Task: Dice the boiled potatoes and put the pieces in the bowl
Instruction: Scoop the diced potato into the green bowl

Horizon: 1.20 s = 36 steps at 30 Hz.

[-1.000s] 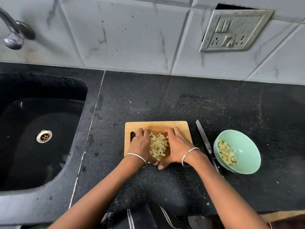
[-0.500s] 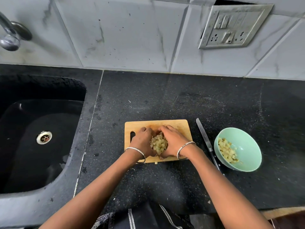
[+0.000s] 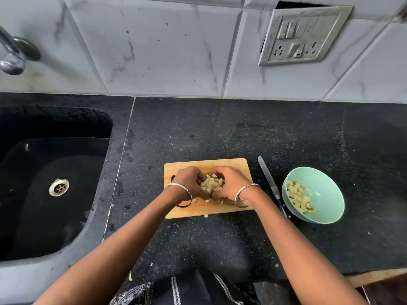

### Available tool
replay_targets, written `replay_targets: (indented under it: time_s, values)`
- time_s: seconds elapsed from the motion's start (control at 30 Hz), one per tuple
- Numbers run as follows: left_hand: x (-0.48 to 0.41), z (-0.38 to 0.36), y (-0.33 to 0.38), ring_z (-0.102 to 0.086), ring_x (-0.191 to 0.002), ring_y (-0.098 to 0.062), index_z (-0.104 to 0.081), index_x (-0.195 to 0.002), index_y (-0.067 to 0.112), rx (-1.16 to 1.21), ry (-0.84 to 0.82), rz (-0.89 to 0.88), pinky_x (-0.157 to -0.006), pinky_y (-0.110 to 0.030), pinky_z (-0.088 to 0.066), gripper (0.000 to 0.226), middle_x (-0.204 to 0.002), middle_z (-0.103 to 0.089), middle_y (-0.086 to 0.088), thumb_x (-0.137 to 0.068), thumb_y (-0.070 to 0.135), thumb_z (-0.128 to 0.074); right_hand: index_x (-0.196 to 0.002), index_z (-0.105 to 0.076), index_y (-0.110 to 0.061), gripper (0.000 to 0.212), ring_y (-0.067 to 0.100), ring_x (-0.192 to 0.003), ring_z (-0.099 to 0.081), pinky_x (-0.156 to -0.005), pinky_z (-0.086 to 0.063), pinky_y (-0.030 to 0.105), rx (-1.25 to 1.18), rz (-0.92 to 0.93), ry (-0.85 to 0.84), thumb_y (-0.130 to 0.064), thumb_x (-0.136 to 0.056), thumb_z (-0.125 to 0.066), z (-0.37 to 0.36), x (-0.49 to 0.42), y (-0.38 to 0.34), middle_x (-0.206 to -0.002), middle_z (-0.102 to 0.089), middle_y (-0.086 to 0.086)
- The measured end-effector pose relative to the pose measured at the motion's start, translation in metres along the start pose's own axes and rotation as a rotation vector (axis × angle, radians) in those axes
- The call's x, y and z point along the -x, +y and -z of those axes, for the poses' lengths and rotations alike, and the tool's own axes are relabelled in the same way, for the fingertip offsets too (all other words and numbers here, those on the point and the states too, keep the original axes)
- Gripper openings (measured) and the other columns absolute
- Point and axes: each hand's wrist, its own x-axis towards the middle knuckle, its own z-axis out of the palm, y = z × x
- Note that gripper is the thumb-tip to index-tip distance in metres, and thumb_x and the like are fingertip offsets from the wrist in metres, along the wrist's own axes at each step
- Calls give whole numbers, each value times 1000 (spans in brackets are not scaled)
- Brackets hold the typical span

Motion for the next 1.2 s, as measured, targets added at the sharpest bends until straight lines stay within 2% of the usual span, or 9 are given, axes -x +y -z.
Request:
replay_targets:
  time_s: [0.2,0.37,0.53,0.67,0.77,0.93,1.07,1.13,1.2]
  values:
    - [5,23,26,-64,-78,-17,-70,-98,15,1,-40,-60,-71,-28,-53,50,-87,-71,0,-54,21,-93,-99,-64,-30,53,16,-95,-65,-87,-56,41,-157,-11,-16,-21,-54,-89,27,11,1,-100,-68,-4]
    - [14,29,63,-59,-70,-10,-70,-97,16,-20,-61,-125,-63,-22,-49,46,-84,-69,3,-56,22,-92,-102,-64,-27,52,15,-94,-65,-81,-53,30,-170,4,5,-18,-59,-90,59,33,5,-98,-68,-4]
    - [17,14,115,-63,-79,-14,-71,-97,17,-6,-113,-190,-69,-25,-52,45,-88,-70,1,-57,21,-91,-97,-65,-30,56,15,-92,-68,-85,-56,40,-182,-44,78,-27,-48,-90,94,67,33,-95,-71,-4]
    - [9,-21,162,-64,-78,-16,-73,-92,19,-13,-185,-241,-72,-31,-55,42,-88,-73,-1,-55,21,-91,-99,-65,-25,49,18,-92,-69,-83,-56,37,-216,-120,134,-14,-58,-88,122,102,72,-96,-71,0]
    - [0,-54,191,-65,-81,-17,-74,-94,19,-51,-244,-257,-76,-32,-56,41,-90,-74,-3,-56,21,-90,-98,-66,-27,49,17,-91,-70,-84,-58,41,-231,-216,156,-14,-57,-88,132,121,104,-95,-72,0]
    - [-9,-94,214,-62,-88,-16,-70,-109,19,-201,-238,-315,-79,-27,-41,42,-101,-71,0,-69,21,-84,-108,-64,-22,57,27,-97,-68,-84,-58,48,-245,-348,205,-11,-56,-85,128,126,141,-103,-69,6]
    - [-12,-110,218,-65,-104,-23,-67,-117,20,-246,-183,-344,-95,-35,-49,40,-110,-71,-4,-80,7,-69,-124,-63,-17,45,27,-103,-66,-82,-59,47,-242,-388,102,3,-83,-59,124,122,150,-114,-66,6]
    - [-13,-109,219,-66,-98,-19,-71,-108,23,-190,-133,-363,-91,-32,-51,32,-103,-73,-2,-83,6,-61,-117,-69,-20,44,26,-100,-67,-78,-61,44,-219,-388,130,5,-86,-49,129,121,153,-114,-67,5]
    - [-13,-104,221,-65,-92,-9,-72,-97,26,-138,-66,-371,-78,-22,-45,23,-92,-74,5,-83,8,-64,-90,-78,-22,37,28,-84,-72,-71,-62,43,-209,-394,271,6,-84,-55,135,120,156,-99,-72,11]
